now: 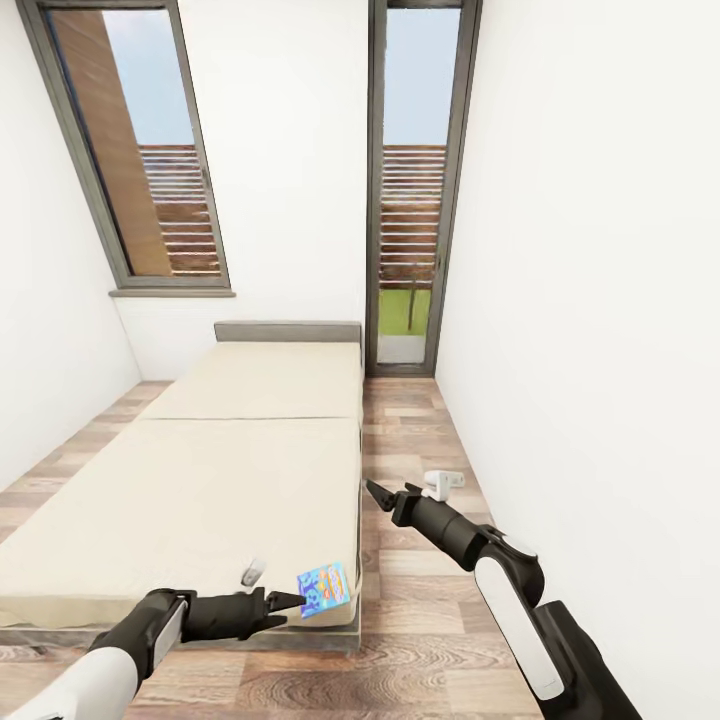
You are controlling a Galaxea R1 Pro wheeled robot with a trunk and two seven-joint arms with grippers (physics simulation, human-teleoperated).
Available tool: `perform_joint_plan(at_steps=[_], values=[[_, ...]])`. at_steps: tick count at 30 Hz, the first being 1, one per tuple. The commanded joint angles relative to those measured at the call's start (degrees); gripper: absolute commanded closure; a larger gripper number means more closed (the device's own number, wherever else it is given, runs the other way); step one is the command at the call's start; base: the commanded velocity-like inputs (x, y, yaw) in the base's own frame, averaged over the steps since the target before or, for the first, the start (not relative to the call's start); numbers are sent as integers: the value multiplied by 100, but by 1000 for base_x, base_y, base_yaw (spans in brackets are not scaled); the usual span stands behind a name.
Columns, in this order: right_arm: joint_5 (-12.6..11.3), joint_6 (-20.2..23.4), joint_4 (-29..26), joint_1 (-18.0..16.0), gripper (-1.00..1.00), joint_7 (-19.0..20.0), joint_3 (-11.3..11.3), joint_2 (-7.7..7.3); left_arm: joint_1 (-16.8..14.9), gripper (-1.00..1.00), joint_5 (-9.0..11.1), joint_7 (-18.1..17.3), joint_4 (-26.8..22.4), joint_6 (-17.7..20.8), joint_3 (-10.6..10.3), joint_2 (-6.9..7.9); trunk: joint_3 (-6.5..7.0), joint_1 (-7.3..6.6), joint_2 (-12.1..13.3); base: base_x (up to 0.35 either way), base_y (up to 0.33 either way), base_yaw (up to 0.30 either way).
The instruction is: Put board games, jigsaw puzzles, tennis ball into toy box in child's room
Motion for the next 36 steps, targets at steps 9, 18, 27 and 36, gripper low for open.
perform_joint_plan(at_steps=[9, 18, 27, 36], values=[[21, 11, 21, -10, -100, -6, 9, 0, -3, -100, -26, -30, 419, -397, 82, -87, -169, 199, -367, 0, 0, 0], [35, 17, 43, -11, -100, -11, 3, 34, -3, -100, 8, -43, 514, -442, 384, -52, -330, 396, -728, 0, 0, 0], [0, 25, 45, -11, -100, -4, -2, 17, -3, -100, 10, -45, 492, -458, 539, 28, -492, 594, -1089, 0, 0, 0], [-3, 20, 37, -11, -100, -1, -7, -2, -14, -100, 18, -11, 468, -462, 577, -22, -653, 792, -1450, 0, 0, 0]])
